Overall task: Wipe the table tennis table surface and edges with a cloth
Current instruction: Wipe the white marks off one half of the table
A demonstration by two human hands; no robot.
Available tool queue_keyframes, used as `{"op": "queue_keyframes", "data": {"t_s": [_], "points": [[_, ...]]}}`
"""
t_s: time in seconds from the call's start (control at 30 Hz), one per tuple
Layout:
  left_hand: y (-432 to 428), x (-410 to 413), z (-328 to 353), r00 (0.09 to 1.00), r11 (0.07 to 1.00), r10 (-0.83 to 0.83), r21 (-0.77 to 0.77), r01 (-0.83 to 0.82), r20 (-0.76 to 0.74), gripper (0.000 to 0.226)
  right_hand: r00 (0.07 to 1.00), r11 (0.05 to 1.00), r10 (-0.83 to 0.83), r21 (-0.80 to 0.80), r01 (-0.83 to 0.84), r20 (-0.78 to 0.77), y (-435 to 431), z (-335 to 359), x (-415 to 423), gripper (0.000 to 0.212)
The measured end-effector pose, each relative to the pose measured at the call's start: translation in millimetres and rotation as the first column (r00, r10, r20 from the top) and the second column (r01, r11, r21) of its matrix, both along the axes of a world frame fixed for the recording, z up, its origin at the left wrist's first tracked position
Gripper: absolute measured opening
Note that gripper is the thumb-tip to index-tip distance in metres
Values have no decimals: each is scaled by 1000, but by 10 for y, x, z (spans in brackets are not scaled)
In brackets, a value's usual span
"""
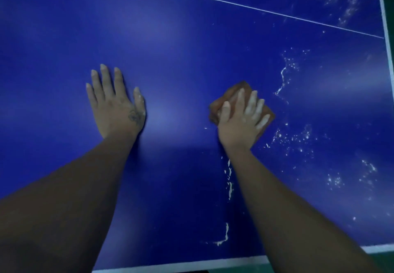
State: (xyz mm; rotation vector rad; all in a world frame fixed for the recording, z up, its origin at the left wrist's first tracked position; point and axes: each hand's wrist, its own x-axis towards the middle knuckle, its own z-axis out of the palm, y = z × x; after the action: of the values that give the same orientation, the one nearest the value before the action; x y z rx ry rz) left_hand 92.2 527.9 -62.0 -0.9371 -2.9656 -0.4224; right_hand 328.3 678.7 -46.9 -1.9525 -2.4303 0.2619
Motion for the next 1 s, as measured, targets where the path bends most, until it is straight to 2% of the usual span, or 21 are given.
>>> {"op": "queue_keyframes", "data": {"t_s": [0.1, 0.2, 0.3, 0.33, 0.4, 0.47, 0.53, 0.63, 0.7, 0.73, 0.8, 0.87, 1.0], "points": [[-313, 322, 25, 998, 998, -55, -6, 55, -4, 70, 957, 955, 288, 64, -289, 14, -412, -24, -184, 67], [-780, 730, 43, 999, 999, -49, -18, 49, -11, 65, 842, 839, 540, 78, -538, -10, -556, -71, -9, 63], [-1001, 911, 51, 999, 999, -50, -15, 50, -3, 64, 699, 698, 715, 85, -711, -32, -316, -88, 375, 61], [-990, 897, 59, 999, 999, -46, -13, 46, -3, 64, 686, 686, 727, 82, -723, -26, -182, -86, 514, 61], [-949, 867, 68, 999, 999, -40, -17, 40, 7, 64, 762, 761, 647, 56, -647, 18, 66, -52, 825, 62], [-953, 869, 65, 1000, 999, -29, -15, 29, 8, 63, 886, 885, 463, 30, -464, 38, 172, -5, 1070, 64], [-970, 886, 60, 999, 1000, -30, -4, 30, 10, 63, 966, 967, 255, 11, -256, 39, 92, 10, 1142, 64], [-965, 855, 60, 999, 1000, -31, -2, 31, 17, 63, 1000, 999, -21, 26, 21, -12, -250, 9, 819, 64], [-964, 860, 62, 999, 1000, -29, -2, 29, 27, 63, 996, 997, -69, 25, 71, -59, -493, -3, 511, 64], [-969, 863, 64, 999, 1000, -26, 4, 25, 31, 63, 998, 1000, -5, 31, 6, -62, -617, -20, 382, 65], [-977, 859, 70, 999, 1000, -23, 19, 22, 37, 63, 966, 967, 254, 42, -252, -48, -861, -76, 244, 65], [-973, 859, 75, 999, 999, -28, 27, 27, 40, 63, 856, 857, 515, 36, -514, -53, -991, -123, 281, 65], [-964, 878, 87, 999, 1000, -19, 25, 18, 40, 62, 622, 626, 778, 26, -779, -86, -699, -111, 602, 64]]}}
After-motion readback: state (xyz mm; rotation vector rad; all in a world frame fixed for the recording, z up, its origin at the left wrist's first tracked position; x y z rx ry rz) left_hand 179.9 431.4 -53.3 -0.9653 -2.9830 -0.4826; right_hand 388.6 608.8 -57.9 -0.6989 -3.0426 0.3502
